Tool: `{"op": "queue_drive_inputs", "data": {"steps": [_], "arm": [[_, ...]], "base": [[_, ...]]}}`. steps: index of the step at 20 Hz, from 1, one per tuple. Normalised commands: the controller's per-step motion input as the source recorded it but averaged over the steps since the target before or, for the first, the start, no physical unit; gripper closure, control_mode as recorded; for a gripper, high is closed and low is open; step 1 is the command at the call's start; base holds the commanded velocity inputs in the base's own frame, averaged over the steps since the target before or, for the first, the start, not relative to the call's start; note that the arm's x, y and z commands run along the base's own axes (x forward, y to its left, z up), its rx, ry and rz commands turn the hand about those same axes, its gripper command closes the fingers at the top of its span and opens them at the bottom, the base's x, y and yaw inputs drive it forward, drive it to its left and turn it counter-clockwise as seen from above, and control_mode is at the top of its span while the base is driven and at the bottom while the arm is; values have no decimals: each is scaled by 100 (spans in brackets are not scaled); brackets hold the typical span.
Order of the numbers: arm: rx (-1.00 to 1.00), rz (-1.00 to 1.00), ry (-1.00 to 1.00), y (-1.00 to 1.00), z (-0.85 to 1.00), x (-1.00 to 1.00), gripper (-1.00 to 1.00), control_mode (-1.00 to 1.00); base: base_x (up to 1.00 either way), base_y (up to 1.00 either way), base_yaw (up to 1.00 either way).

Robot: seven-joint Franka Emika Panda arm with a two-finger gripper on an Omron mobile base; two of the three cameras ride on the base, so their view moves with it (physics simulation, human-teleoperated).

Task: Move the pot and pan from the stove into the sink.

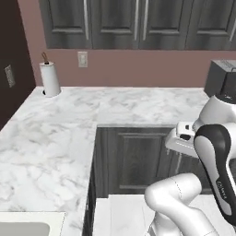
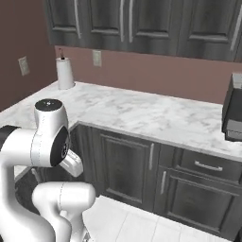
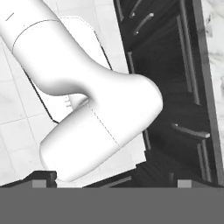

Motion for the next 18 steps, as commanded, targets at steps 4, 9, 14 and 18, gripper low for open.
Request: {"op": "queue_drive_inputs", "data": {"steps": [4,9,14,18], "arm": [[0,0,0,0,0,0,-100,100],[0,0,0,0,0,0,-100,100],[0,0,0,0,0,0,-100,100],[0,0,0,0,0,0,-100,100]], "base": [[1,-1,-49],[1,-12,-42],[3,-1,-1],[65,10,0]]}}
